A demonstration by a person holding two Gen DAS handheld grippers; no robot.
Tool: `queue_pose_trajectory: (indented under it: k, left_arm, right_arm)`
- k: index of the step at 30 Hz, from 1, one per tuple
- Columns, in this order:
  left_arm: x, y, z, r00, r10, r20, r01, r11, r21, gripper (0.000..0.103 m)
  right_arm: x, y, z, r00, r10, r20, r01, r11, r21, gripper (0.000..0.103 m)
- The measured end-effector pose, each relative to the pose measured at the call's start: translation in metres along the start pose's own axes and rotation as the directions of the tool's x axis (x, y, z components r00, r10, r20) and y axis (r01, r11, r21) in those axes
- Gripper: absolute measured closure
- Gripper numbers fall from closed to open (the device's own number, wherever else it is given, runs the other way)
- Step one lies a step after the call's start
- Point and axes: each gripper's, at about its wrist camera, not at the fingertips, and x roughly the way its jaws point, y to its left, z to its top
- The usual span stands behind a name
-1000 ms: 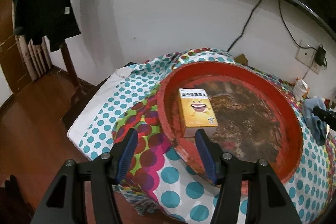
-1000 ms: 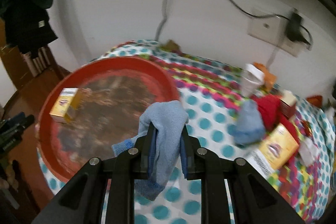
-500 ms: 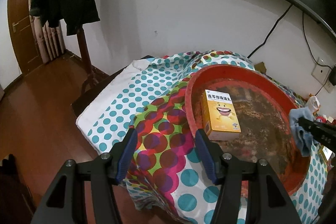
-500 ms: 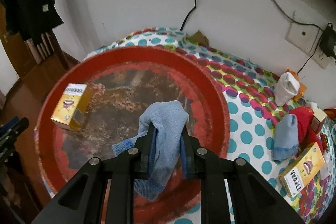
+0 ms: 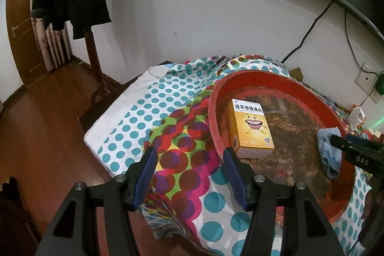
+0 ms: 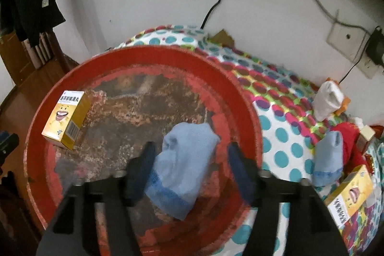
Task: Organize objects
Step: 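Carry the light blue sock into the red tray and open the right tool, then grasp the white rolled sock with the right tool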
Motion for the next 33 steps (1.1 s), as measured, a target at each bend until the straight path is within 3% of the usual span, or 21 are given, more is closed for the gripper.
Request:
queue_pose_trajectory:
  k: [8, 14, 19, 24, 28, 33]
  left_arm:
    - [-0.005, -0.005, 0.0, 1.0, -0.012, 0.021, 0.011, 1.0, 0.024, 0.044]
    - [-0.007, -0.014, -0.002, 0.999, -0.029, 0.018, 0.028, 0.998, 0.057, 0.044]
    - [-0.013, -0.026, -0.004, 0.998, -0.044, 0.045, 0.039, 0.992, 0.118, 0.044]
    - [-0.014, -0.038, -0.007, 0.998, -0.034, 0.048, 0.026, 0.985, 0.169, 0.044]
    - [-0.015, -0.043, -0.009, 0.998, -0.027, 0.063, 0.014, 0.981, 0.195, 0.044]
    - [-0.015, -0.052, -0.015, 0.996, -0.048, 0.078, 0.027, 0.97, 0.243, 0.044]
  right_arm:
    - [-0.038, -0.024, -0.011, 0.997, 0.009, 0.074, -0.012, 0.999, 0.042, 0.038]
    - [-0.07, -0.091, -0.041, 0.991, -0.072, 0.116, 0.052, 0.985, 0.166, 0.037]
    - [-0.084, -0.177, -0.071, 0.975, -0.202, 0.087, 0.165, 0.933, 0.32, 0.037]
    - [-0.09, -0.258, -0.1, 0.948, -0.317, 0.024, 0.275, 0.855, 0.439, 0.037]
    - [-0.082, -0.294, -0.114, 0.941, -0.338, -0.017, 0.306, 0.827, 0.471, 0.037]
    - [-0.06, -0.319, -0.122, 0.949, -0.312, -0.052, 0.294, 0.809, 0.509, 0.039]
